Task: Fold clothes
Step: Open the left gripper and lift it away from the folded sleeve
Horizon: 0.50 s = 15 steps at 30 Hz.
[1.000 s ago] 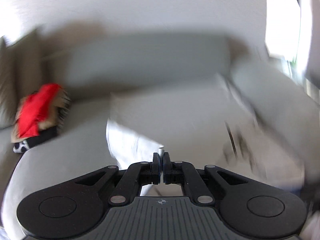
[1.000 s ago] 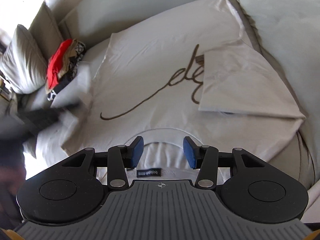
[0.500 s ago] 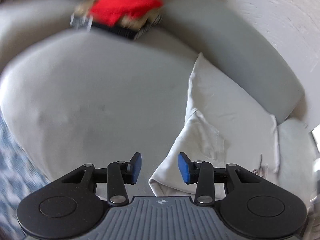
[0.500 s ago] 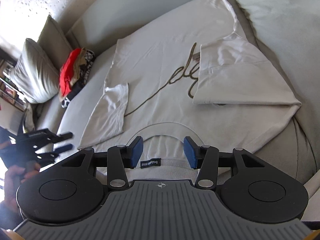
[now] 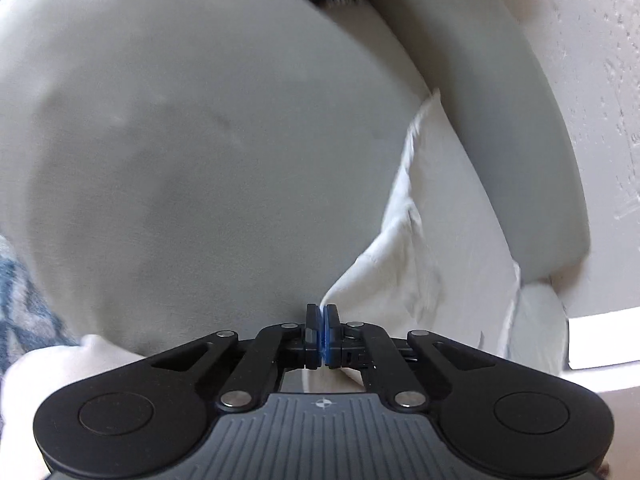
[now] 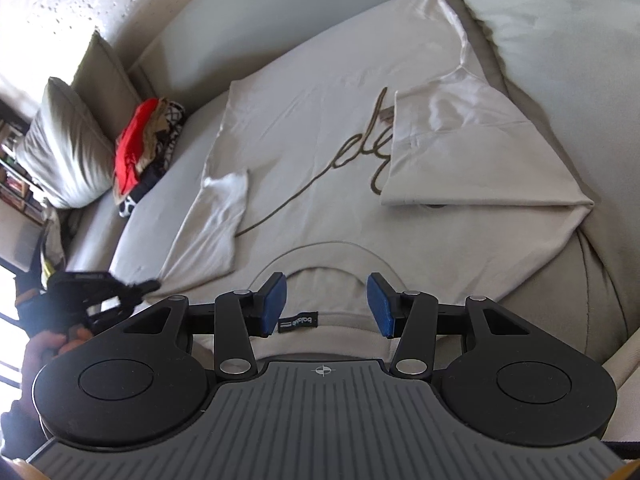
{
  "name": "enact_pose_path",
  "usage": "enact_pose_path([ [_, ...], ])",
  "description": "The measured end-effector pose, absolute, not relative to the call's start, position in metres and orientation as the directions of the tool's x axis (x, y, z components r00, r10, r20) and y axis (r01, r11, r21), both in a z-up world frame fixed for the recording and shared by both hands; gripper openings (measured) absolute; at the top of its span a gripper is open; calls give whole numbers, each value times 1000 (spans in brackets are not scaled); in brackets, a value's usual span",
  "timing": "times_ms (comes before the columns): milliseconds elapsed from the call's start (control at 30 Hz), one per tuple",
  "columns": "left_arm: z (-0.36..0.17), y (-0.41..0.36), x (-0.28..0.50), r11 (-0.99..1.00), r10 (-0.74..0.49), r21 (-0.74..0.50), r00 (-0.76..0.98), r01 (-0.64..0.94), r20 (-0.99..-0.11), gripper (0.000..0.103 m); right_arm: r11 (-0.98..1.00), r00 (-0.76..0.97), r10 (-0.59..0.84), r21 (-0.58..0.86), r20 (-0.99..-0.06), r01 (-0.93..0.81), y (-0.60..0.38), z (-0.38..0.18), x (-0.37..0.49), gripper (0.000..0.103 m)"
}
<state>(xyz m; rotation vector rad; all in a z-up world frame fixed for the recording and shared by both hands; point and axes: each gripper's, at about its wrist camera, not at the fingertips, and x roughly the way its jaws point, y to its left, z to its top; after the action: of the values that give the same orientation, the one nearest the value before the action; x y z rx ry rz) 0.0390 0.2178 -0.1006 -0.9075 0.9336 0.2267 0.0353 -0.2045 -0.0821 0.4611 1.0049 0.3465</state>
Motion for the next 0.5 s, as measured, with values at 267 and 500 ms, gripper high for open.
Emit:
enact_pose_path([
  [267, -80, 183, 44, 792, -23, -346, 541, -504, -840, 8, 864, 527, 446, 502, -723, -42, -220, -78, 31, 52],
  [500, -51, 129, 17, 914, 191, -79, 596, -398, -780, 23, 903, 632, 253, 413, -732, 117, -267, -78, 30, 51],
])
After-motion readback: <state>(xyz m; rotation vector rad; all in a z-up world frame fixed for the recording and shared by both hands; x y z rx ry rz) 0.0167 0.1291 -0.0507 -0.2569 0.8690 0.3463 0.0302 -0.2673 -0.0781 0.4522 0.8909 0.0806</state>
